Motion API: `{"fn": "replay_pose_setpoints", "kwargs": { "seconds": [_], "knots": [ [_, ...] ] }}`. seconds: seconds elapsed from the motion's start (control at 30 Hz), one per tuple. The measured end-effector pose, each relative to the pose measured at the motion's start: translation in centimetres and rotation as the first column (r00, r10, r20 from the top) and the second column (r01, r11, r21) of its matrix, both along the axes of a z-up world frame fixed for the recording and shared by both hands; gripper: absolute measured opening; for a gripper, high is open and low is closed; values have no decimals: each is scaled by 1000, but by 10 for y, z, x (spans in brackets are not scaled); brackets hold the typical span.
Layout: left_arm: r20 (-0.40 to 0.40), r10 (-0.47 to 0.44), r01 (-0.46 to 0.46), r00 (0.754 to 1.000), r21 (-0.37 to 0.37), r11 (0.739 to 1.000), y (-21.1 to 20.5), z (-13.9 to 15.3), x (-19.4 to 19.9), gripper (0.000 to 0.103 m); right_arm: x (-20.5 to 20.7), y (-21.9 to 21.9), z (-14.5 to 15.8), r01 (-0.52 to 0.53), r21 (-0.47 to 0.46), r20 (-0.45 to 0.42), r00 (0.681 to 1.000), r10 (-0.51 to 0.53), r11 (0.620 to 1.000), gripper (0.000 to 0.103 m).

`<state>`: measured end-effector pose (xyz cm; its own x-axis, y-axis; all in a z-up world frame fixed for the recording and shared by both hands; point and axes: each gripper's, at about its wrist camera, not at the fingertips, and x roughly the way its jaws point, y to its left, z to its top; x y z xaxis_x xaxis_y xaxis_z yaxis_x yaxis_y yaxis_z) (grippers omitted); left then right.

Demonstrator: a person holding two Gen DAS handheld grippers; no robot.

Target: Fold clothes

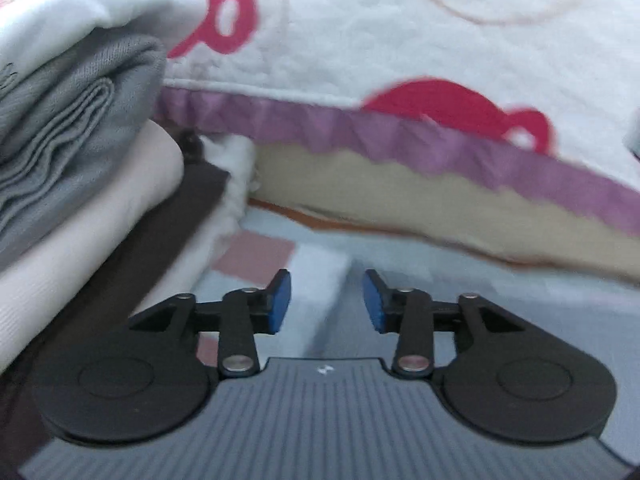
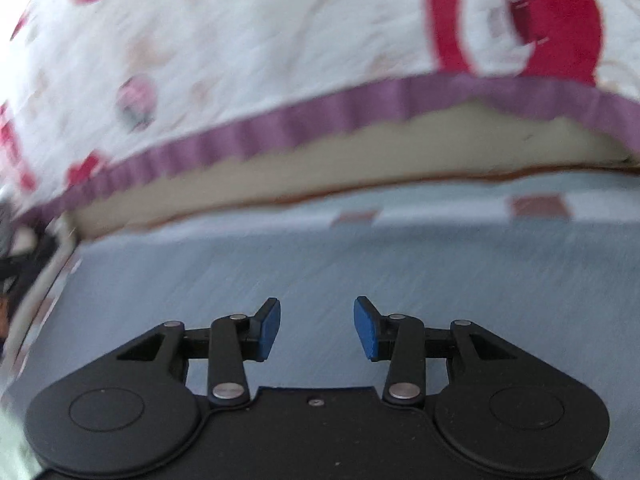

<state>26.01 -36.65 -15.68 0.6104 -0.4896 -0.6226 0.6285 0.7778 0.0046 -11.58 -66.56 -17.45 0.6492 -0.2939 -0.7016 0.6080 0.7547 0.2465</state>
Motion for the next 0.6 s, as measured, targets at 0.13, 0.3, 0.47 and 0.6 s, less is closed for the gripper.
{"fn": "replay_pose_setpoints", "kwargs": {
  "seconds": [0.13,0.3,0.47,0.6],
  "knots": [
    [-41,-71,77,997,150,986,25,-17,-38,42,19,53,-7,-94,-10,-80,992,93,996,46],
    [-41,87,-69,995,319,945,77,-32,-62,41,43,120,-16,-211,-11,-180,962,206,977,54],
    [-142,207,-194,968,101,976,166,6,-78,48,2,166,1,-301,225,21,952,305,927,52],
    [-305,211,-221,929,3,975,200,4,-85,48,-32,178,-9,-179,82,-197,962,192,980,54]
  ]
}}
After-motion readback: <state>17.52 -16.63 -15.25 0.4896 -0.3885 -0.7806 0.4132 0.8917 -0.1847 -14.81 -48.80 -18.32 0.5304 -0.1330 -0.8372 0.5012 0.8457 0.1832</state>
